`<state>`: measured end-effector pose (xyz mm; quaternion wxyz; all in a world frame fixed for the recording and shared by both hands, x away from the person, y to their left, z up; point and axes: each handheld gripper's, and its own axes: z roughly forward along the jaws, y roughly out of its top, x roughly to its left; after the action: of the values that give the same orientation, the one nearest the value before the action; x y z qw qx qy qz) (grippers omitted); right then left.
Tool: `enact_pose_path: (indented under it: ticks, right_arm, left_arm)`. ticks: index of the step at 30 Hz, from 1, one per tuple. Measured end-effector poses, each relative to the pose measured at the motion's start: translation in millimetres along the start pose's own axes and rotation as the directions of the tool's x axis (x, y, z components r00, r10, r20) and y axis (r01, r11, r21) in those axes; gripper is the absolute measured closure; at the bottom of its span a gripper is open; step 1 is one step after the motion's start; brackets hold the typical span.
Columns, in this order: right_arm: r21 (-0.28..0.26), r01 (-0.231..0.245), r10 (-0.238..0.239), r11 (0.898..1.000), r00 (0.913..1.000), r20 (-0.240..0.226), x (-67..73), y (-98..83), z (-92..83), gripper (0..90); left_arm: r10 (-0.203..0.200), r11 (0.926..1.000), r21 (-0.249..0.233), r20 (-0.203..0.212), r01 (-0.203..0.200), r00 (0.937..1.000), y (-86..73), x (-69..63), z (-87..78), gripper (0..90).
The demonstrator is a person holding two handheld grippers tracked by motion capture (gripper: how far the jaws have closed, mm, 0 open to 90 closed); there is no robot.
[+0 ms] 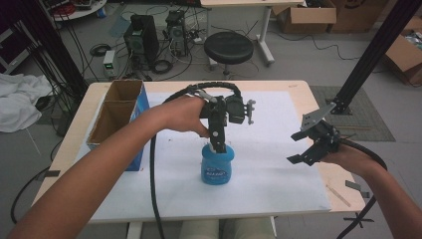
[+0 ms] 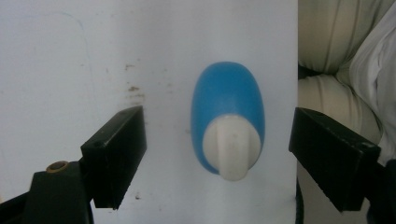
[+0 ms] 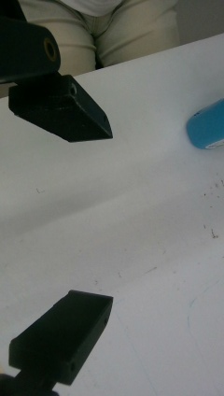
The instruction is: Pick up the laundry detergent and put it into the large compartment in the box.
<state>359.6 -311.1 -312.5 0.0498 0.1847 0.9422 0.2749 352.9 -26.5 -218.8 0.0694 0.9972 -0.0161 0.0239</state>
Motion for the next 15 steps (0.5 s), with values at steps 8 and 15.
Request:
enact_pose_path:
  ticks: [8,15]
  right_arm:
    - [0.001,0.002,-0.002,1.000,1.0000,-0.004,1.2,-0.2,1.7,16.5]
    - [-0.002,0.009,-0.009,1.000,0.9999,-0.007,1.7,1.9,3.2,16.5]
  left_arm:
    - [-0.003,0.9998,0.019,0.008,0.003,1.0000,-1.6,-5.2,17.0,19.8]
    - [-0.006,0.9995,0.031,0.007,0.006,1.0000,-4.2,-6.6,30.9,19.8]
